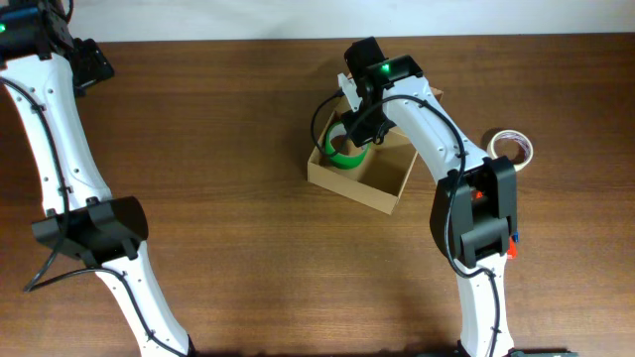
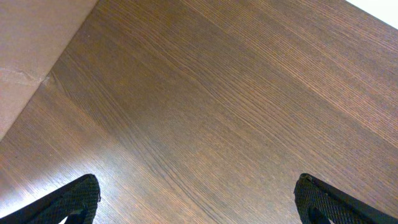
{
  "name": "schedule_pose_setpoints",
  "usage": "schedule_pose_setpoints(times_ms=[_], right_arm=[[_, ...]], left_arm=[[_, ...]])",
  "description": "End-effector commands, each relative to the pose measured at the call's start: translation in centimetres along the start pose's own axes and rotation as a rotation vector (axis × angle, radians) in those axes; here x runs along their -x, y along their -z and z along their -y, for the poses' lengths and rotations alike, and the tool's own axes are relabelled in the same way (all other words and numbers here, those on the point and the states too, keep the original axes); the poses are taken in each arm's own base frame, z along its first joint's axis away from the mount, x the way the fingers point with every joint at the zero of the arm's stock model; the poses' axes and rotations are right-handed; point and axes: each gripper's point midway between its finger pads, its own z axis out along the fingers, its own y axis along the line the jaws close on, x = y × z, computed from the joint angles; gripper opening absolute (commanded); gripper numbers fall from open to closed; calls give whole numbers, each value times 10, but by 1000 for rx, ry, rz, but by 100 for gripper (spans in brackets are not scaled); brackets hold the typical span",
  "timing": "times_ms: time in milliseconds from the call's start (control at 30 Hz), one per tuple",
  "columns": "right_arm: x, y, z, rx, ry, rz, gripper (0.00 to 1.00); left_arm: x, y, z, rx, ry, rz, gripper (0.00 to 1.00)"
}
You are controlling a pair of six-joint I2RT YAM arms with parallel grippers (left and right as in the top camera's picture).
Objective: Pack container
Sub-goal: 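Carry the green tape over the box and lower it inside, then open the right gripper and lift it out of the box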
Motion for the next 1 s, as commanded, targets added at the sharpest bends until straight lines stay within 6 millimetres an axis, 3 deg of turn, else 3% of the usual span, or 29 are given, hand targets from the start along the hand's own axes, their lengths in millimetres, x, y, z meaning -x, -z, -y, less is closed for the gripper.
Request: schedule_pose_setpoints(times_ms=[0, 167, 433, 467, 533, 967], right_arm=[[-5, -12, 1, 1, -11, -29, 4], [-12, -24, 1, 4, -12, -65, 3], [-11, -25, 1, 4, -12, -63, 4], [-11, -25, 1, 4, -12, -62, 6], [-11, -25, 1, 4, -12, -63, 30], [-17, -20, 0, 7, -11, -92, 25]], left_arm=[[-1, -4, -1, 0, -6, -10, 100], [-1, -4, -1, 0, -6, -10, 100], [-1, -4, -1, 0, -6, -10, 100], [-1, -4, -1, 0, -6, -10, 100], [-1, -4, -1, 0, -6, -10, 100], [-1, -4, -1, 0, -6, -10, 100]])
